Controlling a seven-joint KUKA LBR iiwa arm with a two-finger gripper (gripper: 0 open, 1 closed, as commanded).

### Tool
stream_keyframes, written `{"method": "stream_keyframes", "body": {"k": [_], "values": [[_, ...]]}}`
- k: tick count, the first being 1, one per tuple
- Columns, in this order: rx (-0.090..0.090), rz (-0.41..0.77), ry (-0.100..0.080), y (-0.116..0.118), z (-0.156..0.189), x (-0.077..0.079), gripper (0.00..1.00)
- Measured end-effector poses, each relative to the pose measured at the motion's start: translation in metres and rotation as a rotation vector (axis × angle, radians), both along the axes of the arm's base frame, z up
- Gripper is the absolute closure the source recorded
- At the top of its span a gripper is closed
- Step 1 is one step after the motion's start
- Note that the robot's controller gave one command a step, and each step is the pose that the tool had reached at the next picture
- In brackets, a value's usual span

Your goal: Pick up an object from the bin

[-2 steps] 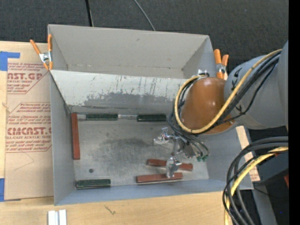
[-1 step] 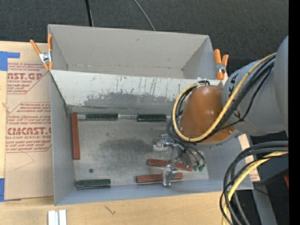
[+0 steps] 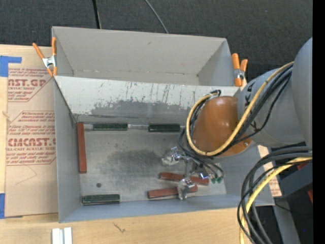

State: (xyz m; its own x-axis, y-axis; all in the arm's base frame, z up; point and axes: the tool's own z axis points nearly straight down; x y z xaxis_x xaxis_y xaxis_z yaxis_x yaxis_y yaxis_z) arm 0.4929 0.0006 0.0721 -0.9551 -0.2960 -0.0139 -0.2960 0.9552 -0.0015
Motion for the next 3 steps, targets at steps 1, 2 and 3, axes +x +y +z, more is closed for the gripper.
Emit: {"method": "stream_keyframes", "body": {"k": [1, 2, 3], "values": [[0.005, -0.160, -0.010, 0.0014, 0.0034, -0.0061, 1.00], [0.005, -0.160, -0.010, 0.0014, 0.0034, -0.0061, 1.00], [0.004, -0.159, -0.008, 0.0016, 0.0041, -0.0057, 1.00]]}}
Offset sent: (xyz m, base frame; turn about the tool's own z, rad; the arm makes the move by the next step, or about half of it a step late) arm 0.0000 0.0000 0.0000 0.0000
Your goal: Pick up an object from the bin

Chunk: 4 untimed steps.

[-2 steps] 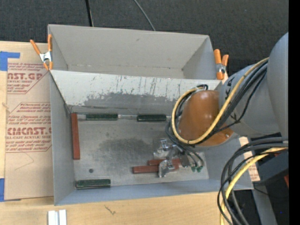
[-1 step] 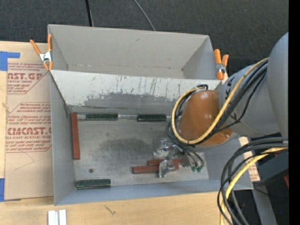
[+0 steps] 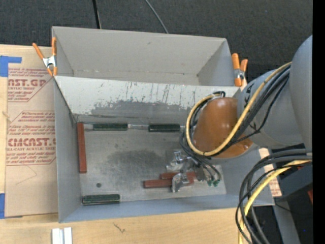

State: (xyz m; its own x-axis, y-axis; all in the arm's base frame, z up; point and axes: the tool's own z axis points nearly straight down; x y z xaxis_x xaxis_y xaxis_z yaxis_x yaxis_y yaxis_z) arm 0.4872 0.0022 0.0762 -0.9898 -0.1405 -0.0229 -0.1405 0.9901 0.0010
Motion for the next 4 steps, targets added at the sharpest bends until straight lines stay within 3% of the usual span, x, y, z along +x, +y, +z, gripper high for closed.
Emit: {"method": "stream_keyframes", "body": {"k": [3, 4], "values": [[-0.003, 0.001, 0.031, 0.000, 0.020, -0.005, 1.00], [-0.004, 0.001, 0.026, 0.000, 0.039, -0.004, 1.00]]}}
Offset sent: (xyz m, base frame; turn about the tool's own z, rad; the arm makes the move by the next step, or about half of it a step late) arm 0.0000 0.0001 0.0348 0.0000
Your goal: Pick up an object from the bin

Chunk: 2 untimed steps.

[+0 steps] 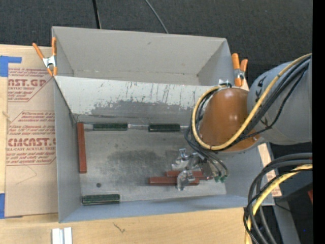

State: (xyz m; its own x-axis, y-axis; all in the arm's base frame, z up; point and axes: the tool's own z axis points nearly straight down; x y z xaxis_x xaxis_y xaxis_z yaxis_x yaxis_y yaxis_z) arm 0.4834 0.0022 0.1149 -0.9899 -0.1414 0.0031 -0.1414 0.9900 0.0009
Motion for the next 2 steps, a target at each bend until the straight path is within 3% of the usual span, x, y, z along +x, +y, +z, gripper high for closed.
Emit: {"method": "stream_keyframes", "body": {"k": [1, 2], "values": [[0.000, 0.000, -0.006, 0.0000, 0.0102, 0.0016, 1.00], [0.000, 0.000, 0.001, 0.0001, 0.0176, -0.0003, 1.00]]}}
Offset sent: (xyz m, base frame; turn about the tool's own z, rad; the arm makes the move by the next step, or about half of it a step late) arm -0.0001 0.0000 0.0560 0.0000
